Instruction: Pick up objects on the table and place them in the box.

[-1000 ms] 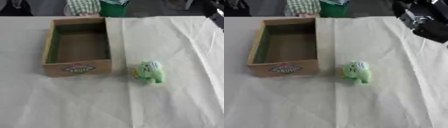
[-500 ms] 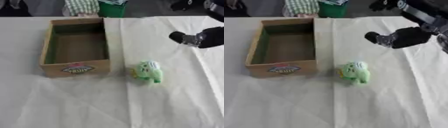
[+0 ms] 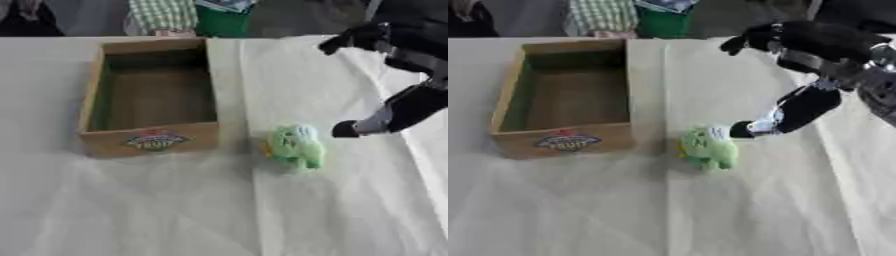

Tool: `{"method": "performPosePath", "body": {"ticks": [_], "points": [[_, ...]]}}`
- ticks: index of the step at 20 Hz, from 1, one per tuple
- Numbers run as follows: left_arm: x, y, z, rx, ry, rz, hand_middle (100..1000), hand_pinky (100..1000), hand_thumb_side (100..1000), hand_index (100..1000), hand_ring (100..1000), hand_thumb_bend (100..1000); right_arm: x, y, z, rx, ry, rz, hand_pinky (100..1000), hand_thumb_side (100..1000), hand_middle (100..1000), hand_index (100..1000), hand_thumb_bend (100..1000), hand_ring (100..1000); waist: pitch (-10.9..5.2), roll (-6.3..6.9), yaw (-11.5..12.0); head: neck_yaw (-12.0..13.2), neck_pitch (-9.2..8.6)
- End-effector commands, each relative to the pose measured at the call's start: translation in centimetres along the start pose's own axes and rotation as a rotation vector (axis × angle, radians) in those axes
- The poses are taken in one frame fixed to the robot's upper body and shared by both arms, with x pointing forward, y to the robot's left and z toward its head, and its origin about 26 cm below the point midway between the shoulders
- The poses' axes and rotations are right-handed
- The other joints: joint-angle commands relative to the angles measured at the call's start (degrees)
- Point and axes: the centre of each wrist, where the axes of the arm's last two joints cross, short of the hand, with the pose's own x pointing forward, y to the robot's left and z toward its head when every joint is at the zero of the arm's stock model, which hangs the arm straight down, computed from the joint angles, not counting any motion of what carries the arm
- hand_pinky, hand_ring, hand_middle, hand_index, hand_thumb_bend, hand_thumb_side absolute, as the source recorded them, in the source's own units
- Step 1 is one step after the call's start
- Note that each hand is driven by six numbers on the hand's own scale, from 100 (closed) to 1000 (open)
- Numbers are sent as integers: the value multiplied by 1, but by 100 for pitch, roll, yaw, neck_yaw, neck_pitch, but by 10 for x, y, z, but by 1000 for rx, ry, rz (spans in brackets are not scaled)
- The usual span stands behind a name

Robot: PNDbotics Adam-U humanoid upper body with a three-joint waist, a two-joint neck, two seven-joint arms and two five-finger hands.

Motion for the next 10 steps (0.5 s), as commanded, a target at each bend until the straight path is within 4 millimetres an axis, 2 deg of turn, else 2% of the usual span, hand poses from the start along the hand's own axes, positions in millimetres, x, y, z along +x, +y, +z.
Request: {"method": "performPosePath", "body": {"ticks": [1, 6, 7, 10], "points": [[6, -2, -5, -22, -27, 5, 526, 749, 575, 703, 544, 100, 5, -6, -1, 81, 14, 14, 882, 474, 827, 1000, 532, 922, -82, 5, 13, -35, -62], [6, -2, -5, -23, -24, 5, 527, 750, 575, 703, 545, 100, 7, -12, -8, 233, 71, -46, 873, 449, 822, 1000, 533, 915, -87, -3, 21, -40, -60], [6, -2, -4, -23, -23, 5, 527, 750, 575, 703, 545, 100, 8, -11, -10, 245, 80, -51, 870, 432, 817, 1000, 564, 913, -87, -3, 21, -40, -59], [6, -2, -4, -24, -21, 6, 527, 751, 574, 702, 545, 100, 9, -7, -17, 274, 101, -64, 865, 457, 818, 1000, 533, 911, -84, -6, 29, -60, -48]]}}
